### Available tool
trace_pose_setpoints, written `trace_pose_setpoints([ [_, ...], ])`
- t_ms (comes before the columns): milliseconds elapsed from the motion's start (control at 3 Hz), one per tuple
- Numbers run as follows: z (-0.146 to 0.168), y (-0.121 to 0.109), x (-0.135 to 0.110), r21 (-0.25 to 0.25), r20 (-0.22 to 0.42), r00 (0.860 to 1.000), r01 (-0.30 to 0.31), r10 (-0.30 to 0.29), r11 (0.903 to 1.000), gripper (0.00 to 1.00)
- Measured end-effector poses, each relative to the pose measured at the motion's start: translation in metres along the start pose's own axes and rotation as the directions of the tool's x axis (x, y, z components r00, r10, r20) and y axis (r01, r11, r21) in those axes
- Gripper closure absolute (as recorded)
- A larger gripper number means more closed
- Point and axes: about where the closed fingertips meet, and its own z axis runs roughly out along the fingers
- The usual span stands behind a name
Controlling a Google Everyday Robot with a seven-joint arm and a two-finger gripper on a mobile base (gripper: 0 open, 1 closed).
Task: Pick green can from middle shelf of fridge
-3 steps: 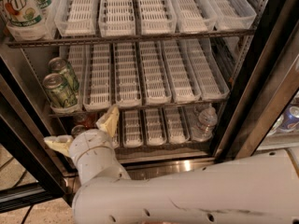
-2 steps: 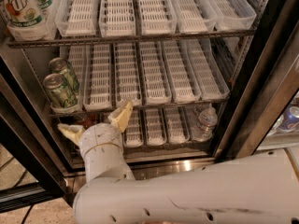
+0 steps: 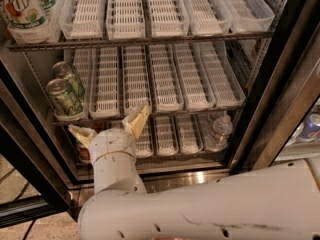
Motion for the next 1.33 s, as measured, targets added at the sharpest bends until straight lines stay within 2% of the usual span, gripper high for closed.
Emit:
trace_pose_setpoints([
  [667, 0.014, 0.011, -0.004, 0.019, 0.049, 0.997, -0.060, 0.059, 0.9980, 0.00],
  [1333, 0.028, 0.033, -0.012, -0.019, 0.098, 0.991, -0.089, 0.090, 0.9959, 0.00],
])
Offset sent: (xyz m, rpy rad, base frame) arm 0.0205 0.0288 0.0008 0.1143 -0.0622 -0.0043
